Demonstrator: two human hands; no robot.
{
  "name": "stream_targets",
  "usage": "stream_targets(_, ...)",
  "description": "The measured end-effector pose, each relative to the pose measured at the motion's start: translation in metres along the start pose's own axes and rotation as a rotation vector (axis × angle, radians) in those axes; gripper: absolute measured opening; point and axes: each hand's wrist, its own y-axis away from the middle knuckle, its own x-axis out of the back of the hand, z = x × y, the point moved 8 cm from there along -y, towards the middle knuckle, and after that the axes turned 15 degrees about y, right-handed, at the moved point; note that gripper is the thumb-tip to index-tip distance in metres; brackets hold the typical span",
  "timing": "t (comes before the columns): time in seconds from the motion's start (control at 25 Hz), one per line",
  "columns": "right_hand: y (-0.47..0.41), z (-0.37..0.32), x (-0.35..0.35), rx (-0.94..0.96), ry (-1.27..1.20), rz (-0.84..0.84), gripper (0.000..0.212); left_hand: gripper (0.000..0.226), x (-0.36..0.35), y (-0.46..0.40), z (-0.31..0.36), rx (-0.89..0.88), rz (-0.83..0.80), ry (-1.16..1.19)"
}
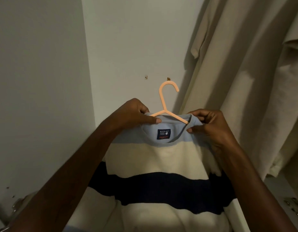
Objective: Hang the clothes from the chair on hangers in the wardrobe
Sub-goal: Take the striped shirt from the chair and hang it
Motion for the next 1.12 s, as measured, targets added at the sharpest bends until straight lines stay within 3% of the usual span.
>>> stream_targets(0.2,0.014,-0.029,0.003,0.021,0.028,-0.225,0.049,0.046,0.007,0.014,0.025,-0.059,0.019,0.078)
stream_targets(0.36,0.034,-0.031,0.000,-0.032,0.026,-0.280,0.034,0.037,0.011,0.029,0.033,-0.225,0.118,-0.046)
stream_targets(0.48,0.039,-0.037,0.011,-0.043,0.100,-0.216,0.022,0.035,0.019,0.041,0.042,-0.315,0.259,-0.178)
stream_targets(0.6,0.040,-0.049,0.015,0.025,0.125,-0.099,0.023,0.041,0.021,0.052,0.039,-0.265,0.390,-0.278)
stream_targets(0.76,0.042,-0.051,0.003,0.035,0.146,-0.058,0.024,0.045,0.021,0.059,0.025,-0.192,0.395,-0.402)
stream_targets(0.92,0.037,-0.043,-0.002,0.010,0.153,-0.066,0.021,0.048,0.025,0.067,0.029,-0.199,0.402,-0.362)
stream_targets(1.04,0.048,-0.027,0.000,-0.039,0.287,-0.213,0.054,0.051,0.027,0.082,0.042,-0.223,0.445,-0.355)
stream_targets(1.12,0.060,-0.023,0.008,-0.034,0.207,-0.203,0.056,0.051,0.030,0.090,0.048,-0.209,0.461,-0.281)
